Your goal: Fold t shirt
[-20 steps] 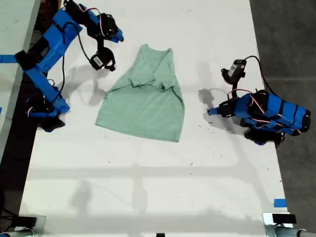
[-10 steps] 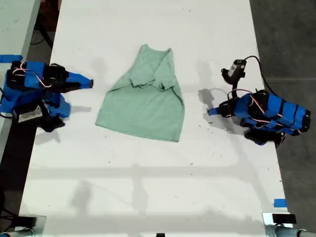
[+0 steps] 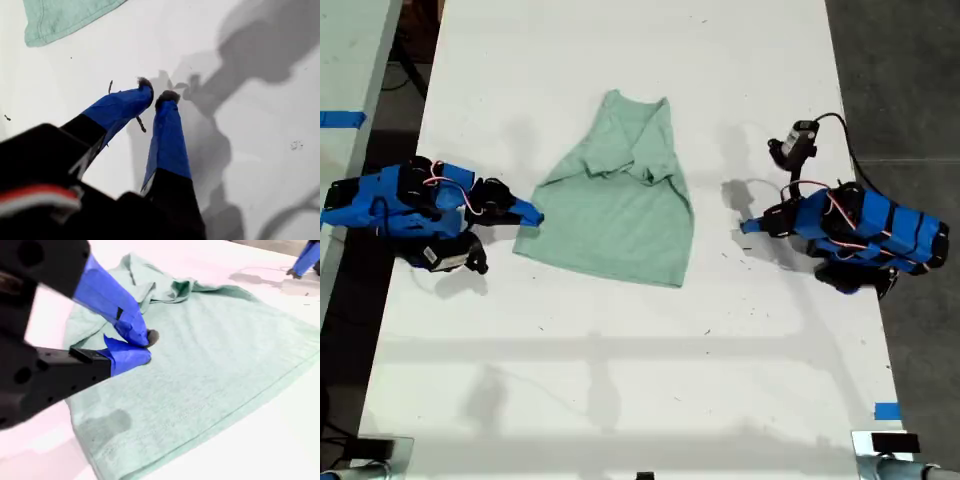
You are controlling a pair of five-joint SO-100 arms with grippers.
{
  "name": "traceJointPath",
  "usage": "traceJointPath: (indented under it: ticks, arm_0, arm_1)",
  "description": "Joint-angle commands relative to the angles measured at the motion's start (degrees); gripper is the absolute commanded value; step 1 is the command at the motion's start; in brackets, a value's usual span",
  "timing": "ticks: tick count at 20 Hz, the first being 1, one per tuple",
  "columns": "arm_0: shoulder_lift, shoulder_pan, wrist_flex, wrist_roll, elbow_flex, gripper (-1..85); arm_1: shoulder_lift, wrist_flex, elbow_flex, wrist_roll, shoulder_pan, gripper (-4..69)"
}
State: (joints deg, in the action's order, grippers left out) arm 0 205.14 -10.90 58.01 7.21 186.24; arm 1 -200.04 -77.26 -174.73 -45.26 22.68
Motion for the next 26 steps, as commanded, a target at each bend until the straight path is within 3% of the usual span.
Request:
traceJointPath:
  ticks: [1, 4, 6, 11, 26]
  arm_0:
    - [0.26, -1.76, 0.0, -5.45, 2.37, -0.3]
    - [0.26, -10.2, 0.0, -29.18, 2.37, 2.0]
    - [0.35, -14.06, 0.0, -38.06, 2.37, 2.1]
    - [0.35, -18.28, 0.0, -37.97, 2.37, 2.1]
    - [0.35, -18.19, 0.0, -37.97, 2.37, 2.1]
  arm_1:
    - [-0.62, 0.0, -2.99, -0.88, 0.62, 4.2]
    - [-0.62, 0.0, -2.99, -0.88, 0.62, 4.2]
    - [-0.62, 0.0, -2.99, -0.88, 0.62, 4.2]
    - [-0.62, 0.0, -2.99, -0.88, 0.62, 4.2]
    - [-0.62, 0.0, -2.99, -0.88, 0.62, 4.2]
